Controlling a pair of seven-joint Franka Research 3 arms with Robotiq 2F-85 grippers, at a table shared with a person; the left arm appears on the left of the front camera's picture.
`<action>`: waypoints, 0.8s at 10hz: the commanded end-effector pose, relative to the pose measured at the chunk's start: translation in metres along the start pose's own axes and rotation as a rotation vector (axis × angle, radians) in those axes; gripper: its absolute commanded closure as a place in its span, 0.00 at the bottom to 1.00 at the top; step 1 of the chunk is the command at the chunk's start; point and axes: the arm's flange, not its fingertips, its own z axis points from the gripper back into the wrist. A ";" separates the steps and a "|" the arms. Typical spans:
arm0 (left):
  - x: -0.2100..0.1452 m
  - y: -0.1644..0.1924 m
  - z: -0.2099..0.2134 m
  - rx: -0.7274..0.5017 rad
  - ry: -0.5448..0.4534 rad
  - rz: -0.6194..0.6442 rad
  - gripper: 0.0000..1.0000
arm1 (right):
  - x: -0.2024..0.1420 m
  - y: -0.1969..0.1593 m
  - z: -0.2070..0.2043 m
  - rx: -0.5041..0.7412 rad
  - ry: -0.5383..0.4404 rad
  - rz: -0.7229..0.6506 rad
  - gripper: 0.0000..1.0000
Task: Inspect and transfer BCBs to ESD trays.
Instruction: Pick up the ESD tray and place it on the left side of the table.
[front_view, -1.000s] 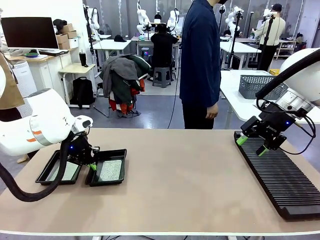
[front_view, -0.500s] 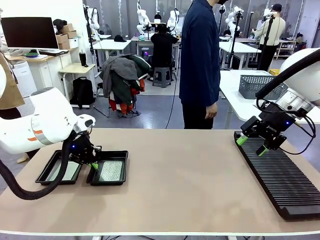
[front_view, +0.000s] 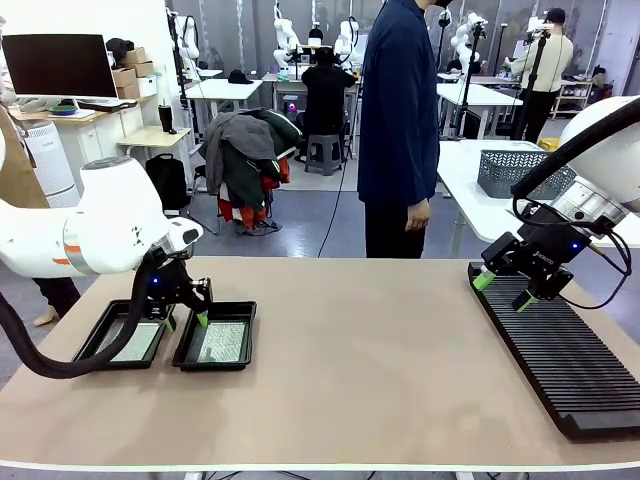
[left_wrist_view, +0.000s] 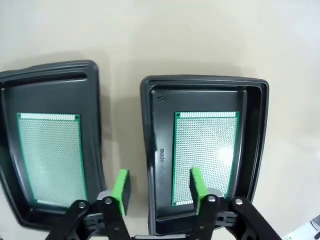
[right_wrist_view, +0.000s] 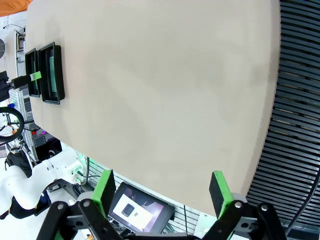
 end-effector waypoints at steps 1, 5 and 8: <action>0.001 -0.006 0.021 0.101 0.030 -0.007 0.22 | 0.002 0.001 -0.002 -0.005 -0.015 -0.021 0.00; -0.017 -0.010 0.087 0.233 0.046 -0.017 0.22 | 0.002 0.001 -0.002 -0.005 -0.015 -0.021 0.00; -0.023 -0.018 0.117 0.226 0.069 -0.041 0.00 | 0.002 0.001 -0.002 -0.005 -0.015 -0.021 0.00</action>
